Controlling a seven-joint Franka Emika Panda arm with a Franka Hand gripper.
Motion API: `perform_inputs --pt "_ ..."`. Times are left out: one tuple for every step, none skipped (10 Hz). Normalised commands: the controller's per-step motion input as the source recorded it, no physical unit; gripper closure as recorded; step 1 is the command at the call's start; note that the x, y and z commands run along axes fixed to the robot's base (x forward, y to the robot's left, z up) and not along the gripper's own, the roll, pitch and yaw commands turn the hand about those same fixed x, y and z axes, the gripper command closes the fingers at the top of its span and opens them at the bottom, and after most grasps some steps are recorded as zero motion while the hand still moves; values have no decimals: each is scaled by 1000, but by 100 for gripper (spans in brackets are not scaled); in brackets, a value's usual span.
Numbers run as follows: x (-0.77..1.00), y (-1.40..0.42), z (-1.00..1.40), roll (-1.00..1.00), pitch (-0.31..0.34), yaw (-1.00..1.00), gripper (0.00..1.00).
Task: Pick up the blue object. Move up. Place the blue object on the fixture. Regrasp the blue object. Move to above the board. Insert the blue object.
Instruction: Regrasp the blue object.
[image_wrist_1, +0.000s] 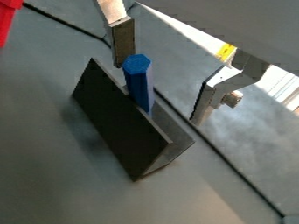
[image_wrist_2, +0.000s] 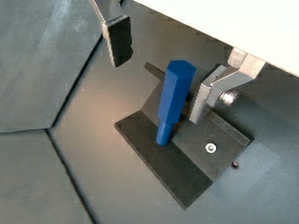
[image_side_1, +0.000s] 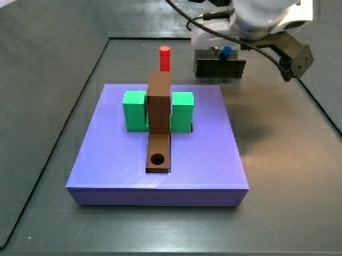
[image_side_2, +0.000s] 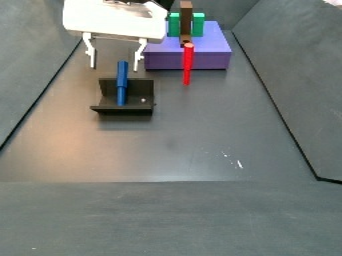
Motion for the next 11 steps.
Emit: perform_inputs --pt "-83 -6 -9 154 0 -6 0" --pt "-77 -86 -91 537 0 -26 0" --pt "-46 -120 -109 634 0 -29 0" --pt "0 -54 -129 500 66 -43 0" --pt "0 -29 -146 311 11 -9 0" --pt "0 -6 -89 226 17 -9 0" --pt "0 0 -71 200 17 -6 0" --pt "0 0 -86 217 37 -29 0" --pt "0 0 -126 211 0 -34 0" --pt "0 0 -111 174 26 -40 0" --pt "0 0 -109 151 23 -57 0"
